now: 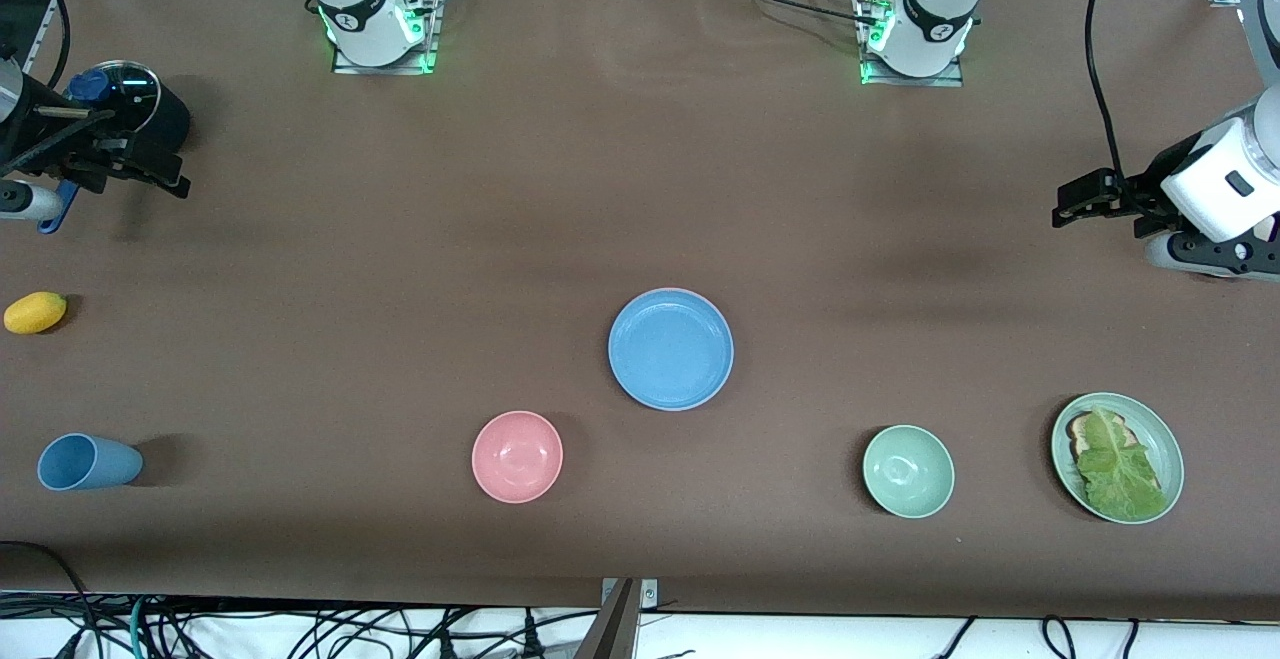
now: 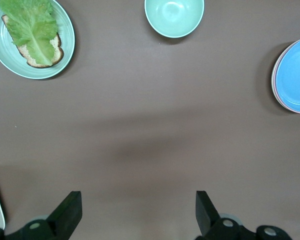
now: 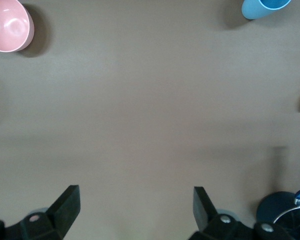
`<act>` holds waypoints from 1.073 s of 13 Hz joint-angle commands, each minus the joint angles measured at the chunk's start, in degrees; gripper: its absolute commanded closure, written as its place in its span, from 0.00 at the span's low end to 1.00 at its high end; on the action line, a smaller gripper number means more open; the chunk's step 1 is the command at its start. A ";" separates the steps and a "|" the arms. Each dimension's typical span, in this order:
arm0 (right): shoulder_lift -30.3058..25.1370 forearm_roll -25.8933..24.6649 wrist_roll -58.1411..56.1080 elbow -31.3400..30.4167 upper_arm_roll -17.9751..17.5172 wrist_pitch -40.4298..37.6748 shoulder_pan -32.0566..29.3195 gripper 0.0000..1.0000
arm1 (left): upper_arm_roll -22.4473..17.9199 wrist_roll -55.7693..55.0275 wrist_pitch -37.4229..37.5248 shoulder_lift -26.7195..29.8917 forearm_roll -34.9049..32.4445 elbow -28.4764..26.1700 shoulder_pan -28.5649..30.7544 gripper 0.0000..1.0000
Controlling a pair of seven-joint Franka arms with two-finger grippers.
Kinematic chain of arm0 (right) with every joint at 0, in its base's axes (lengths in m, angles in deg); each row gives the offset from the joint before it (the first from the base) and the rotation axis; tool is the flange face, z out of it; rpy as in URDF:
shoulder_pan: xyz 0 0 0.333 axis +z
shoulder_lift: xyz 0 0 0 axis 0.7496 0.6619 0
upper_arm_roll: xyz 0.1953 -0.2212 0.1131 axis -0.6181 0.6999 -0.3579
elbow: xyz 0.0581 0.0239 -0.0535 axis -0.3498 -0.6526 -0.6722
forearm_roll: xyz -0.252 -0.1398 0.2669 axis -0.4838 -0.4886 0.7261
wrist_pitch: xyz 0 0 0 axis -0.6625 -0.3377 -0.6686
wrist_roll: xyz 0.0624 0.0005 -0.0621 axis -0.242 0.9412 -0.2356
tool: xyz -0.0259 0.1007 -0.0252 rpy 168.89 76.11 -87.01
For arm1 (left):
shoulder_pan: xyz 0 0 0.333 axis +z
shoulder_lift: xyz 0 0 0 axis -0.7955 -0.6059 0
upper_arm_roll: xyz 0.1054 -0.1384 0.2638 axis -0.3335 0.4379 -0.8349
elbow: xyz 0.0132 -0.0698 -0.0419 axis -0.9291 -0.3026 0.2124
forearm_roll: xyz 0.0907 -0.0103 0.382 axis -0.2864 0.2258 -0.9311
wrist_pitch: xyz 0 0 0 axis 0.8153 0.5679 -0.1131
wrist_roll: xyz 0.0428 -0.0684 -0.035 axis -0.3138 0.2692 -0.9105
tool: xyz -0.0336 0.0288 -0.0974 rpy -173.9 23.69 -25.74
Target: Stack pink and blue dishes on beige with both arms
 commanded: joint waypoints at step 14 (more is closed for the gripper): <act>-0.41 -0.78 -0.30 0.26 -0.82 -0.23 -1.04 0.00 | 0.08 1.22 0.51 0.87 -0.62 -0.63 0.21 0.00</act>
